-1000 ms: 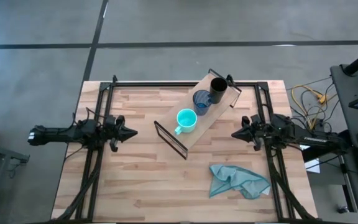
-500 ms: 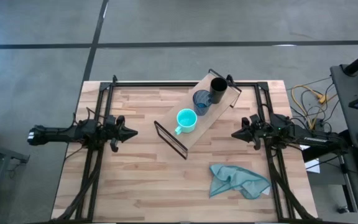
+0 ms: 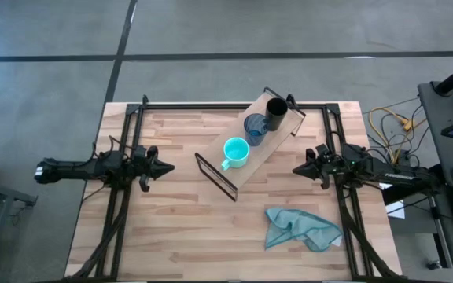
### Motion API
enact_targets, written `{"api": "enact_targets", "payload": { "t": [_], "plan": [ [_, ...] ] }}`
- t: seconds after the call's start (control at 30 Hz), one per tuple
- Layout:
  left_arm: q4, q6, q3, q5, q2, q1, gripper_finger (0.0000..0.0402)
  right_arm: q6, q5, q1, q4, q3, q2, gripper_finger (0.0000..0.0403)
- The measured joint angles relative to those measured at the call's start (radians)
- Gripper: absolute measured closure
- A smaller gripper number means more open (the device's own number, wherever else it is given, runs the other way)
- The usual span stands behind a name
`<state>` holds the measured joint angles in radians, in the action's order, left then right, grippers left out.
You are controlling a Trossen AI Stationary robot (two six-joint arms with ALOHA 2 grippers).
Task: Stack small to large cups/mugs on shelf
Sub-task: Return to Home Position
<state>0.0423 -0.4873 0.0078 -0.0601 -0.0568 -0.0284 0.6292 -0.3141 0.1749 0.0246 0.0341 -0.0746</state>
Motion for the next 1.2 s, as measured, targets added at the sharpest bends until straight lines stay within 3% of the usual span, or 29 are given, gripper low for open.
{"api": "enact_targets", "payload": {
  "t": [0.8, 1.1, 1.2],
  "plan": [
    [0.002, 0.001, 0.000, 0.001, 0.000, 0.000, 0.0402, -0.001, 0.000, -0.005, -0.001, 0.000, 0.012, 0.0394],
    [0.002, 0.001, 0.000, 0.001, 0.000, 0.000, 0.0402, -0.267, 0.002, -0.005, -0.010, 0.001, 0.074, 0.0394],
    [0.002, 0.001, 0.000, 0.001, -0.001, 0.000, 0.0402, -0.313, 0.058, -0.004, -0.003, -0.001, 0.073, 0.0394]
  ]
}}
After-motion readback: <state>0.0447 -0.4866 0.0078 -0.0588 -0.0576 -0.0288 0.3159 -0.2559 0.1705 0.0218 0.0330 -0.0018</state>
